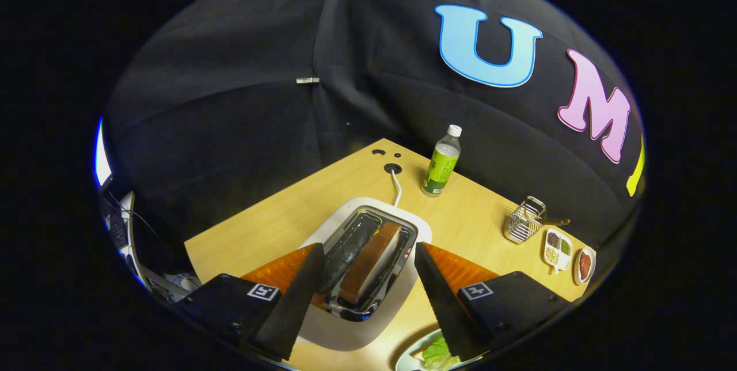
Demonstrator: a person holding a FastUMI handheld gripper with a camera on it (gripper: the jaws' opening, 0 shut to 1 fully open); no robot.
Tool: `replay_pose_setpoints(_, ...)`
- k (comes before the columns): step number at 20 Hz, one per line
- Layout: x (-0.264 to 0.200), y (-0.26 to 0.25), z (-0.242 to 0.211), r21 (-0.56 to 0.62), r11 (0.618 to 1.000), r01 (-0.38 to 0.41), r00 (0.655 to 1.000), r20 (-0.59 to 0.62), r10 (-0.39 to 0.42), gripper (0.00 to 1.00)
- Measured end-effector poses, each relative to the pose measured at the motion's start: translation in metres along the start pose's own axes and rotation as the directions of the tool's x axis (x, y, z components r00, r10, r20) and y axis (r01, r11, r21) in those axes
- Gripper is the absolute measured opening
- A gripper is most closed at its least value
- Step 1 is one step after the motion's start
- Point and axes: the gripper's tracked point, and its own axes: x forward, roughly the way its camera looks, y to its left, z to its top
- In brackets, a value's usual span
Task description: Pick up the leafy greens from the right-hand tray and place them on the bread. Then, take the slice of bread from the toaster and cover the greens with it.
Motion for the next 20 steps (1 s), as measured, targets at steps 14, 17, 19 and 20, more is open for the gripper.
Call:
replay_pose_setpoints(14, 0.002, 0.002, 0.002, 0.077, 0.997, 0.001, 1.000, -0.025, 0.001, 0.15)
replay_pose_setpoints(17, -0.011, -0.001, 0.012, 0.084, 0.996, -0.023, 1.000, 0.002, 0.023, 0.13)
replay_pose_setpoints(19, -0.022, -0.006, 0.024, 0.105, 0.994, -0.034, 0.999, 0.028, 0.031, 0.13)
replay_pose_setpoints(20, -0.029, -0.010, 0.031, 0.112, 0.993, -0.039, 0.998, 0.045, 0.034, 0.13)
